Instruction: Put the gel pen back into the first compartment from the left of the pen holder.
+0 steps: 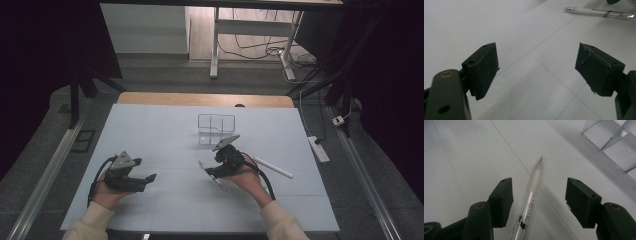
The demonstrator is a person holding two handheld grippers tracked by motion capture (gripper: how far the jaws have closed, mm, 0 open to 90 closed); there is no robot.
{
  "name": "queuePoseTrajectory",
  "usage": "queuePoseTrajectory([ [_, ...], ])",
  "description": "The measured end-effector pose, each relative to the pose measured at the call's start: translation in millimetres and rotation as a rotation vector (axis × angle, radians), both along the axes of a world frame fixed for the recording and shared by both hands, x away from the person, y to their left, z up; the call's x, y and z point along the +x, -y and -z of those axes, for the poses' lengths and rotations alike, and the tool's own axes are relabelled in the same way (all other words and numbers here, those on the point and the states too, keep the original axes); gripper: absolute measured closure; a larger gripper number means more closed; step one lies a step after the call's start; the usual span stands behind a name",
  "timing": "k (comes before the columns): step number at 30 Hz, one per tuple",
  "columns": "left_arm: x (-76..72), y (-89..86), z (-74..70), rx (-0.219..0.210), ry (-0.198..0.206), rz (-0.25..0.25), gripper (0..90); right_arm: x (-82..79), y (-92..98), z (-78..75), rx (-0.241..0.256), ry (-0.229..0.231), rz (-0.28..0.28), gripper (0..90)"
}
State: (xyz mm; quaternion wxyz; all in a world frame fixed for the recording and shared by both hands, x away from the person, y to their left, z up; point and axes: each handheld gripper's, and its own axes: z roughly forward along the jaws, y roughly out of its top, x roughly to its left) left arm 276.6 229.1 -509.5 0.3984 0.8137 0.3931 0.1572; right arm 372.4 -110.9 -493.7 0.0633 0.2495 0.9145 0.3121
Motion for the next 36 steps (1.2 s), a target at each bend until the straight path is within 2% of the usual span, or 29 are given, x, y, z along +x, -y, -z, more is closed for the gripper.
queuePoseTrajectory([
  [4,0.2,0.2,-0.4,-0.002,0.002,0.002,18.8,5.2,-9.7,5.6,-0.013,-0.021,0.006,39.0],
  [9,1.1,-2.5,-0.4,-0.01,0.002,-0.003,18.8,8.5,-21.7,14.5,-0.062,-0.033,0.008,39.1],
  [15,0.5,-1.3,-0.3,-0.001,0.002,-0.003,18.8,9.3,-31.4,16.9,-0.108,-0.014,-0.002,41.7],
  [22,0.8,-2.1,-0.2,-0.005,0.003,-0.005,18.8,8.5,-40.5,17.8,-0.161,0.0,-0.01,50.1],
  [25,1.0,-2.9,0.0,-0.005,0.002,-0.004,18.8,8.0,-41.5,18.4,-0.154,-0.021,-0.01,52.7],
  [29,0.9,-3.0,-0.1,-0.004,0.003,-0.003,18.8,7.7,-42.8,17.9,-0.17,-0.019,0.001,56.0],
  [32,0.8,-2.8,-0.1,-0.003,0.004,-0.003,18.8,8.0,-44.7,16.8,-0.187,-0.025,-0.006,61.7],
  [36,0.7,-3.1,0.1,0.0,0.003,-0.003,18.8,6.0,-46.5,16.0,-0.194,-0.024,0.015,70.0],
])
